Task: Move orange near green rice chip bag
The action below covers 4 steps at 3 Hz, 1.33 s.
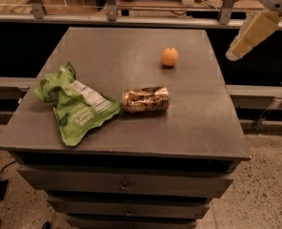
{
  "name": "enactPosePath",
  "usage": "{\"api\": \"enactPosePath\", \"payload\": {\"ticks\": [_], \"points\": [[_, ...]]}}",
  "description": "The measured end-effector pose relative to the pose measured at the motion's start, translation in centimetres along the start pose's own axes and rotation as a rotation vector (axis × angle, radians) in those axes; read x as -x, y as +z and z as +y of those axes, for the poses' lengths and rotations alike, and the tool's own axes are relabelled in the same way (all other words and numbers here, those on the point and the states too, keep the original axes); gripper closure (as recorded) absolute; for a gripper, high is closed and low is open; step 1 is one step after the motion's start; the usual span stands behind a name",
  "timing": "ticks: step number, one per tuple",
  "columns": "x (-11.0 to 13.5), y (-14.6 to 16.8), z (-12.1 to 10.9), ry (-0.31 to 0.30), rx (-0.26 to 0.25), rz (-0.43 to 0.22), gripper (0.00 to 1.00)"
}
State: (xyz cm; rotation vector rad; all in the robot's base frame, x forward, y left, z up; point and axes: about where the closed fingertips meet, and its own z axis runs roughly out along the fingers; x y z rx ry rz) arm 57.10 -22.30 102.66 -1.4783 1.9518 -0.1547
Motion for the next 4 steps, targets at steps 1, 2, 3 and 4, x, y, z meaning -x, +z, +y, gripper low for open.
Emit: {"api": "enactPosePath", "payload": {"ticks": [1, 2, 3, 4], "points": [[1.1, 0.1, -2.1, 0.0, -0.079, -0.041, 0.0], [1.1, 0.1, -2.1, 0.0, -0.079, -0.041, 0.0], [2.1, 0.4, -2.8, 0.048, -0.053, -0.198, 0.0], [6.8, 3.5, -4.3, 0.177, 0.044, -0.564, 0.0]]}}
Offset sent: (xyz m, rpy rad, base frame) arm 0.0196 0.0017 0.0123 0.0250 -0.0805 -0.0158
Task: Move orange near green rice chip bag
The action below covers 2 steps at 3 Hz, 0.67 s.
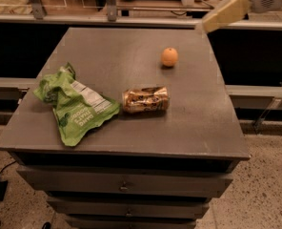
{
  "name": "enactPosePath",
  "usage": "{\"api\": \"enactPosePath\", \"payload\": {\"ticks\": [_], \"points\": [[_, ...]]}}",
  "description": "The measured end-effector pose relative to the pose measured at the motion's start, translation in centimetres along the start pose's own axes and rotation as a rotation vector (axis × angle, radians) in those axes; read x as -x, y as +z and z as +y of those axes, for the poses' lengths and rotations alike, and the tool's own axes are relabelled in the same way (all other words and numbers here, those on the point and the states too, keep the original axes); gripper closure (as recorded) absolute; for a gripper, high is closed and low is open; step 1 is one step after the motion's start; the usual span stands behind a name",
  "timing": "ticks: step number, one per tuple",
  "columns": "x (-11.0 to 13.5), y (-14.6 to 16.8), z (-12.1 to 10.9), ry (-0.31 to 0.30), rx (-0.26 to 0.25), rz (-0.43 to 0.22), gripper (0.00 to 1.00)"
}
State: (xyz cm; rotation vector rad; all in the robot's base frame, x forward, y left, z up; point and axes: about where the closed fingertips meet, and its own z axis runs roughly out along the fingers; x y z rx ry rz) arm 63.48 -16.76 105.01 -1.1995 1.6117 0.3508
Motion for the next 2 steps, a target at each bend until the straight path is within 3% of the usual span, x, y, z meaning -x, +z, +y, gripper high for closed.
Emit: {"api": "enactPosePath", "payload": {"ticks": [1, 2], "points": [[4.47, 3.96, 0.03, 0.126, 0.065, -0.246, 0.0], [3.62, 4.52, -0.1, 0.116, 0.051, -0.233, 0.0]]}}
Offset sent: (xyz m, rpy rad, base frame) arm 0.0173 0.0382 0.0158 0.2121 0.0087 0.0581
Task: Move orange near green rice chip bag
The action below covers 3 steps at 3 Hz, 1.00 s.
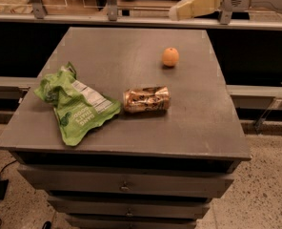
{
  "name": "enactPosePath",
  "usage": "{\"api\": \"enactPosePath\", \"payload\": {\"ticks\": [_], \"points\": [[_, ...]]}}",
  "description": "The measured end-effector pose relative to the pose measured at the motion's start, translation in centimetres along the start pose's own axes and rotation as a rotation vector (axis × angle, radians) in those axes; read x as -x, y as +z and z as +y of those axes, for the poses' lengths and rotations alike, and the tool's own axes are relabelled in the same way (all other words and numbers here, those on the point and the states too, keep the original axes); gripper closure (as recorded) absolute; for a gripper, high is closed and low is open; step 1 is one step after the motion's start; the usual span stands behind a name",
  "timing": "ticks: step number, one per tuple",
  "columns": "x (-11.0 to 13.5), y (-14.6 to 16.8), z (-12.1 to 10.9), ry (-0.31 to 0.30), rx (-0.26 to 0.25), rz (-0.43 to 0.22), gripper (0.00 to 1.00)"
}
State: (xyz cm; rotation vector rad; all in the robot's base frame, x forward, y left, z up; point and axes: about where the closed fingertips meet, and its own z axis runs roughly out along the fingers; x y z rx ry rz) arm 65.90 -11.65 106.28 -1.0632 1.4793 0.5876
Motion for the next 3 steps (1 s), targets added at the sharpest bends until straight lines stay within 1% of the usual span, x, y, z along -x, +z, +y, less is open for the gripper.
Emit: {"api": "enactPosePath", "payload": {"ticks": [1, 2, 3], "points": [[-2.9, 0.6, -0.9, 0.0, -0.039, -0.036, 0.0], [-6.3, 1.6, -2.2, 0.002, -0.111, -0.073, 0.0], [-11.5, 3.5, -2.7, 0.057, -0.164, -0.085, 0.0]]}}
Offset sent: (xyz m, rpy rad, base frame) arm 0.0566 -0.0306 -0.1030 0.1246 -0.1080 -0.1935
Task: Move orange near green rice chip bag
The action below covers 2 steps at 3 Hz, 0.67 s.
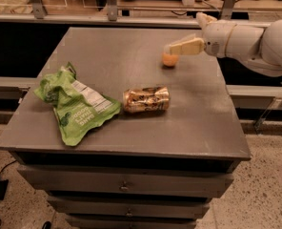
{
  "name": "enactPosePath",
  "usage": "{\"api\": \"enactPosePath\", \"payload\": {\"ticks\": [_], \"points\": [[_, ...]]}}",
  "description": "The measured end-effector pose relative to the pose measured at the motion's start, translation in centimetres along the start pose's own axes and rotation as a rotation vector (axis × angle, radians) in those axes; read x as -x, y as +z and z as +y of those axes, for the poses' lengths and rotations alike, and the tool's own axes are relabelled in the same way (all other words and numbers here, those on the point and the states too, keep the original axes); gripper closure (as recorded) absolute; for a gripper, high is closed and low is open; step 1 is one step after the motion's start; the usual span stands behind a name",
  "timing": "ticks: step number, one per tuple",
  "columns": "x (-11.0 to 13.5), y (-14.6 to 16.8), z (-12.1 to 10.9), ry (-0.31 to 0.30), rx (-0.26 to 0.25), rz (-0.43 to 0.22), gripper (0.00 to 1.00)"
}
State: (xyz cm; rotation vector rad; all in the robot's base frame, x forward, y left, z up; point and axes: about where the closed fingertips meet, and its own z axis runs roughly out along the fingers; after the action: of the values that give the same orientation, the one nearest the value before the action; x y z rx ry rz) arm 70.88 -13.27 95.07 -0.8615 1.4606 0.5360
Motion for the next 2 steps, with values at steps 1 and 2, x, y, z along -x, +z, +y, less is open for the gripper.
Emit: {"api": "enactPosePath", "payload": {"ticks": [1, 2], "points": [[-2.5, 1.0, 0.1, 0.035, -0.01, 0.005, 0.0], [-4.5, 1.8, 0.6, 0.044, -0.015, 0.042, 0.0]]}}
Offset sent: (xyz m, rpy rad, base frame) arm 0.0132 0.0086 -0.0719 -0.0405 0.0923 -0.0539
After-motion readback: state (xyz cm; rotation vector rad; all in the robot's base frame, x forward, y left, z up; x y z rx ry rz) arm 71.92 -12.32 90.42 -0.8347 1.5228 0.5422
